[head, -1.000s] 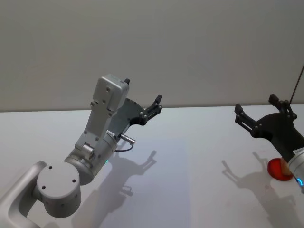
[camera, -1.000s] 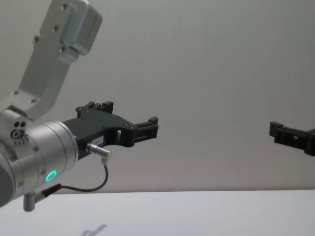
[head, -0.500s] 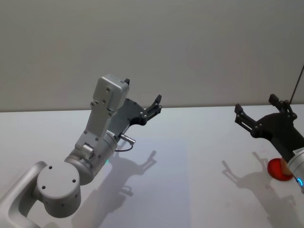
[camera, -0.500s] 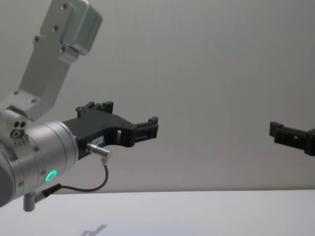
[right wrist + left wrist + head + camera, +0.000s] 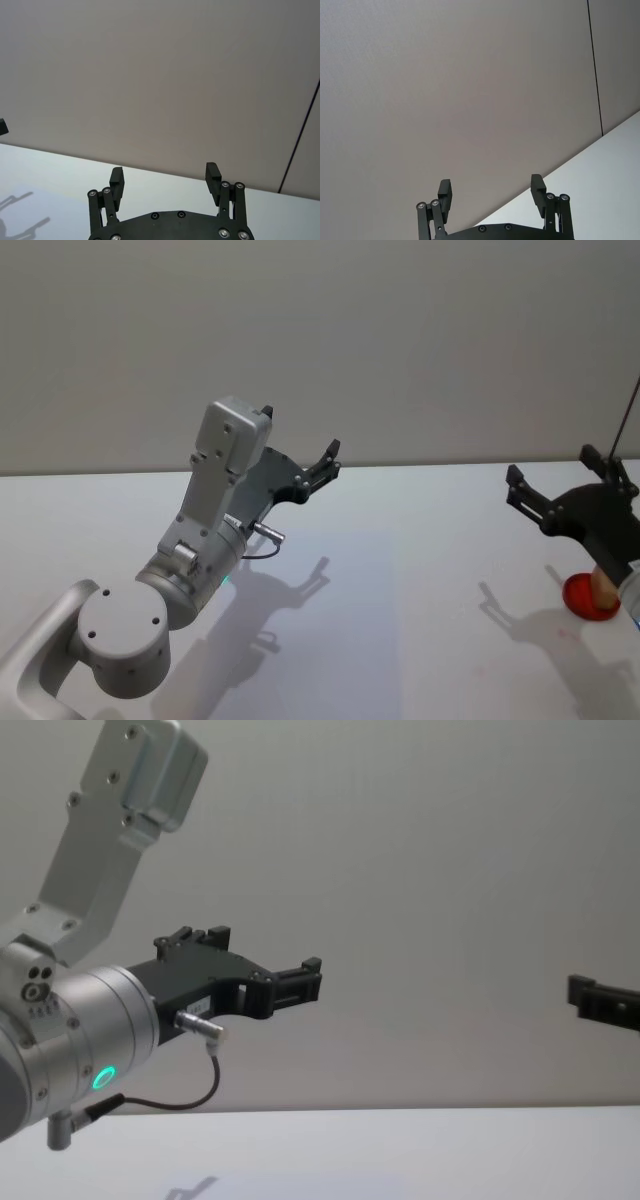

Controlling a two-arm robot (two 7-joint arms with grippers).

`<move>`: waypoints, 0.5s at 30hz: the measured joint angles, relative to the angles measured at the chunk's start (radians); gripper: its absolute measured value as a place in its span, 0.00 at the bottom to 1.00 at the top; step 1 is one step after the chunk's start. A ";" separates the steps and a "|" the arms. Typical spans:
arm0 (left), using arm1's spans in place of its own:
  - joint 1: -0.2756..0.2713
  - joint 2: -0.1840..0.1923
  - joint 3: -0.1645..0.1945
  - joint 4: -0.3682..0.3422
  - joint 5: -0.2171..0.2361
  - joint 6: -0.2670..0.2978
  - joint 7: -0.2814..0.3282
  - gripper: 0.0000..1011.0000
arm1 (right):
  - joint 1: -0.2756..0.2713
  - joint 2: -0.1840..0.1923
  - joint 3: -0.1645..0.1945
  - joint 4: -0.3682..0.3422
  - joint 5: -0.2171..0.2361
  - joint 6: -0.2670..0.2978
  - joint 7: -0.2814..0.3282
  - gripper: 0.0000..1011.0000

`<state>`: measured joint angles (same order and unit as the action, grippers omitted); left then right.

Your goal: Use the one hand to pick up the stamp and affix it onto the A4 paper.

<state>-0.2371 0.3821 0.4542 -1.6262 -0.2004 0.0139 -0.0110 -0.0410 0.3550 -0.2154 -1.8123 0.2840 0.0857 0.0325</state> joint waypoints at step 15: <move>0.000 0.000 0.000 0.000 0.000 0.000 0.000 0.99 | -0.162 0.055 0.034 -0.134 0.041 0.106 -0.178 0.99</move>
<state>-0.2371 0.3821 0.4542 -1.6262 -0.2004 0.0139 -0.0110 -0.2025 0.4097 -0.1810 -1.9468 0.3248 0.1919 -0.1451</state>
